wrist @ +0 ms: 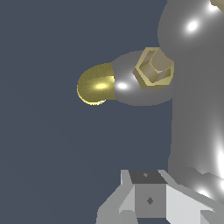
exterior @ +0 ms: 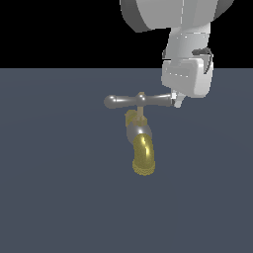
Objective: Turn on the faucet by rotating a designated handle.
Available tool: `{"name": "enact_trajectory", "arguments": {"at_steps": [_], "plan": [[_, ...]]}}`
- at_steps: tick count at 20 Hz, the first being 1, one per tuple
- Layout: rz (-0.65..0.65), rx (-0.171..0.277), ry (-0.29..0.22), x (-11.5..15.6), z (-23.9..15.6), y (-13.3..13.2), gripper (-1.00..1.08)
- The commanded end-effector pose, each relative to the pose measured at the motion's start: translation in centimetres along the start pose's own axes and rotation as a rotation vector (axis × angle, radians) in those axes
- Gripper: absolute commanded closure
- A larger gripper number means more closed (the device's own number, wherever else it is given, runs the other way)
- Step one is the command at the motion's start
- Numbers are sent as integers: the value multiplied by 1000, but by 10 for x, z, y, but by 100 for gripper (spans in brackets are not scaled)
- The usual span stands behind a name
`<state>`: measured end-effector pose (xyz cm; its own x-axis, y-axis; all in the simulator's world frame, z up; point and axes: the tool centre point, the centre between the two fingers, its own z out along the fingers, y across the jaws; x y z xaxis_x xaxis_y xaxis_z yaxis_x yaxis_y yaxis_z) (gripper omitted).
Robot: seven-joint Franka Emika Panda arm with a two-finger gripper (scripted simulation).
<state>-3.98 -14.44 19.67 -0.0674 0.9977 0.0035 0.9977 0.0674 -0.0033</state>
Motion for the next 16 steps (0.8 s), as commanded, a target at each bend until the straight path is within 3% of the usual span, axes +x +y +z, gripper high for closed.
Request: {"name": "enact_trajectory", "arguments": {"at_steps": [1,16], "plan": [[-1,-3,-3,-1,0,9,108],[-2,-3,-3,-7,0,51,108]]}}
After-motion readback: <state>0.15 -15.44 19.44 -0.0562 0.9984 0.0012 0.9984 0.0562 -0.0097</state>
